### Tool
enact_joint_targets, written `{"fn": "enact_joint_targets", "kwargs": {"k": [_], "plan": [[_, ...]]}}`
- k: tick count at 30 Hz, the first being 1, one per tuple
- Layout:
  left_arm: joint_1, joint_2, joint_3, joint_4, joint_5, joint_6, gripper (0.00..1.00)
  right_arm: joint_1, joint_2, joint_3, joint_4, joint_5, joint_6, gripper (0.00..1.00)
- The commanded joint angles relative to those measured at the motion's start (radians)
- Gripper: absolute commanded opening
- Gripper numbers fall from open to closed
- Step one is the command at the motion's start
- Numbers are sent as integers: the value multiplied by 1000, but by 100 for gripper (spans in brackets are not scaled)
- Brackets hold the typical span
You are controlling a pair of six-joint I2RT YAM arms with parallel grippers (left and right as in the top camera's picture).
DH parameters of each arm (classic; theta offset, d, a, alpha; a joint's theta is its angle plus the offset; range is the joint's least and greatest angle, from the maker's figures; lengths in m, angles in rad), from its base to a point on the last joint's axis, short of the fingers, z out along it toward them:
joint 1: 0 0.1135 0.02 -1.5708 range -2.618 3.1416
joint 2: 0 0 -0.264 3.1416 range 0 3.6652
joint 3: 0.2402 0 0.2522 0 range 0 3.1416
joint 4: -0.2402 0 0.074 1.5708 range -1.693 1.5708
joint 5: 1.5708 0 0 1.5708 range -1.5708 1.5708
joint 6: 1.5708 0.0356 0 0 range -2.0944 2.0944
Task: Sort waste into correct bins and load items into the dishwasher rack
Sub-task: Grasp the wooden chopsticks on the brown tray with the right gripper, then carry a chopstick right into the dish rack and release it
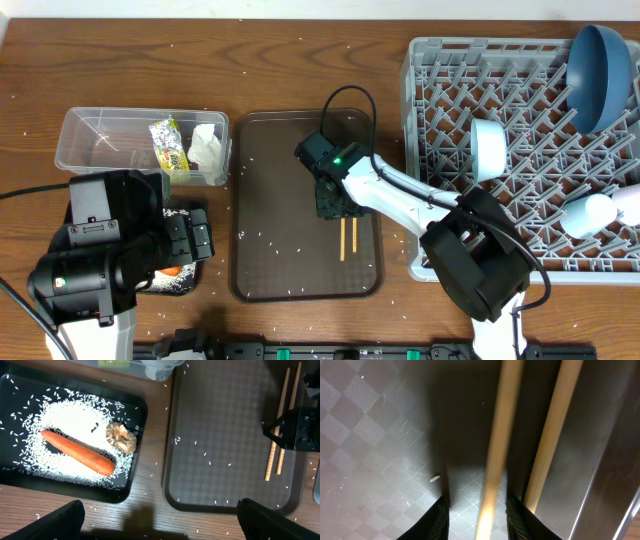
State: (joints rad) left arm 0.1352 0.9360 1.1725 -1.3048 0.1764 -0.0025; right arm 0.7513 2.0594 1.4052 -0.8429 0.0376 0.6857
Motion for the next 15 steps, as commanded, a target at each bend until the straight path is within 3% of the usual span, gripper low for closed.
{"fn": "enact_joint_targets", "kwargs": {"k": [1, 5, 8, 15], "plan": [[-3, -1, 4, -4, -10, 10, 98, 13, 39, -13, 3, 18, 33, 31], [-3, -1, 4, -4, -10, 10, 98, 13, 41, -13, 17, 19, 28, 25], [-3, -1, 4, -4, -10, 10, 98, 13, 41, -13, 41, 18, -30, 1], [-3, -1, 4, -4, -10, 10, 98, 5, -56, -6, -14, 25, -66, 1]]}}
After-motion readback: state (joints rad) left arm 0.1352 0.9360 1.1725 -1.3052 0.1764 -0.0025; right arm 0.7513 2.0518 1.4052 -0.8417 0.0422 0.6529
